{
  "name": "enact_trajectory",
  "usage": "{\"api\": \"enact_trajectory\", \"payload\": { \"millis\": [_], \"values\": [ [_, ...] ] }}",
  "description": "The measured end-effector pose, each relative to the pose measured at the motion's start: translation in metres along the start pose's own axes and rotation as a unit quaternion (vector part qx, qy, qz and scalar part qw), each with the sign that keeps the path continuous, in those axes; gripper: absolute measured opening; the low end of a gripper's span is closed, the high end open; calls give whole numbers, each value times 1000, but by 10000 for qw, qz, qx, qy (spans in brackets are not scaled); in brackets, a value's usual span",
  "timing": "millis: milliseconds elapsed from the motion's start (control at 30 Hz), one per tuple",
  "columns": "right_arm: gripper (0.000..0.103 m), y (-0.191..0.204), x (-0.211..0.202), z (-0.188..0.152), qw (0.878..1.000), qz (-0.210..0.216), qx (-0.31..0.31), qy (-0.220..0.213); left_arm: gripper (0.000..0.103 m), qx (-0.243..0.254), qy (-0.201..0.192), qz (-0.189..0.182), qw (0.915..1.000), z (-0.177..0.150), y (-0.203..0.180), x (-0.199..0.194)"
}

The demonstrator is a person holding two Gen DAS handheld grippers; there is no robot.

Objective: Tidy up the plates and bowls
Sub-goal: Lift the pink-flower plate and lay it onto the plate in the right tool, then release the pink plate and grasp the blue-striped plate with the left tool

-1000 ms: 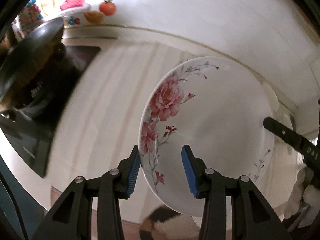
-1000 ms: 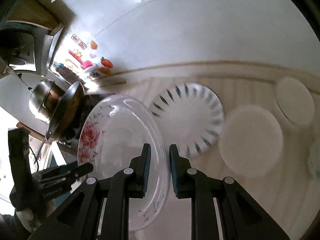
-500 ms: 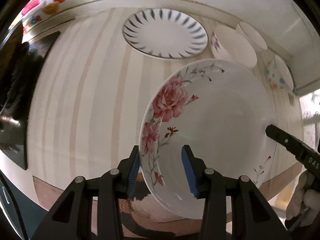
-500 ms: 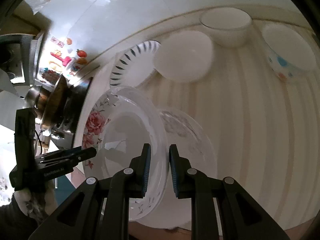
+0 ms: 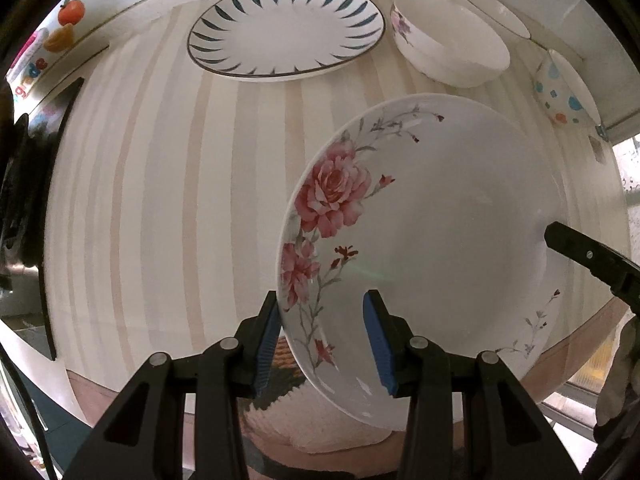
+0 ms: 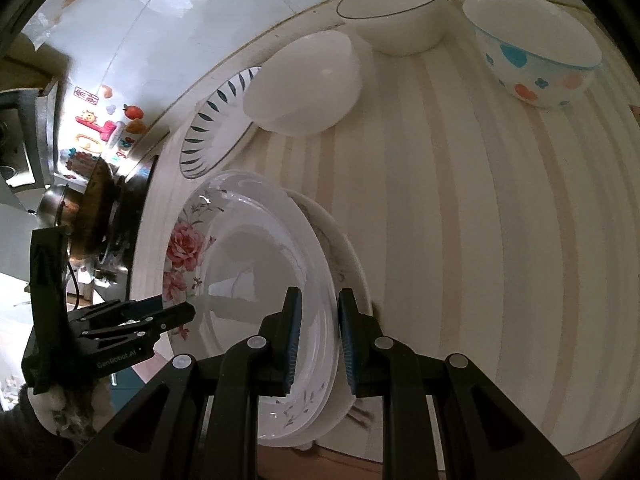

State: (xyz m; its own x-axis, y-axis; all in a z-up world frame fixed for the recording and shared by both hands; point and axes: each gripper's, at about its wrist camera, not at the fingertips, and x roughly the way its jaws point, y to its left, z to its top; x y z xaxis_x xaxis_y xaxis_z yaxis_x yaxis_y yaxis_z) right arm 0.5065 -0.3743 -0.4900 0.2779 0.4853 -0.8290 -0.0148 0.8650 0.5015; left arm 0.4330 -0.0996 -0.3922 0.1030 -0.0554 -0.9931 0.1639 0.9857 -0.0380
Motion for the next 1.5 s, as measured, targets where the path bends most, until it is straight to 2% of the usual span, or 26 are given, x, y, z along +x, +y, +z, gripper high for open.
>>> {"api": "enact_trajectory", "payload": {
  "millis": [300, 533, 867, 1033, 1100, 1167, 1333, 1367, 1467, 1500],
  "values": [
    [21, 0, 10, 0, 9999, -38, 0, 103, 39, 105, -2, 150, 9998, -5, -7, 3],
    [21, 3, 13, 1, 9995, -121, 36, 288, 39, -119, 66, 50, 9999, 2, -4, 0],
    [21, 7, 9, -4, 9981, -181, 106, 572, 39, -190, 64, -4, 9998, -1, 2, 2],
    [21, -3, 1, -7, 9974, -175, 317, 626, 39, -385, 49, -180, 9991, -5, 18, -7],
    [21, -11, -6, -8, 9970, 43, 546, 541, 39, -502, -8, -257, 9984, -5, 29, -18],
    [21, -14, -14, -8, 9963, 84, 704, 486, 39, -646, -146, -353, 9972, -1, 40, -32],
    [21, -2, -44, 17, 9969, 234, 735, 148, 39, -1173, -614, -479, 9900, 35, 83, -69],
    [23, 7, -49, 30, 9976, 277, 635, 61, 39, -1250, -665, -496, 9887, 49, 93, -71],
    [49, 36, -50, 75, 9991, 238, 329, -111, 39, -1454, -814, -328, 9855, 88, 116, -70],
    [49, 44, -48, 90, 9994, 188, 254, -167, 39, -1522, -819, -305, 9845, 99, 123, -66]
  ]
}}
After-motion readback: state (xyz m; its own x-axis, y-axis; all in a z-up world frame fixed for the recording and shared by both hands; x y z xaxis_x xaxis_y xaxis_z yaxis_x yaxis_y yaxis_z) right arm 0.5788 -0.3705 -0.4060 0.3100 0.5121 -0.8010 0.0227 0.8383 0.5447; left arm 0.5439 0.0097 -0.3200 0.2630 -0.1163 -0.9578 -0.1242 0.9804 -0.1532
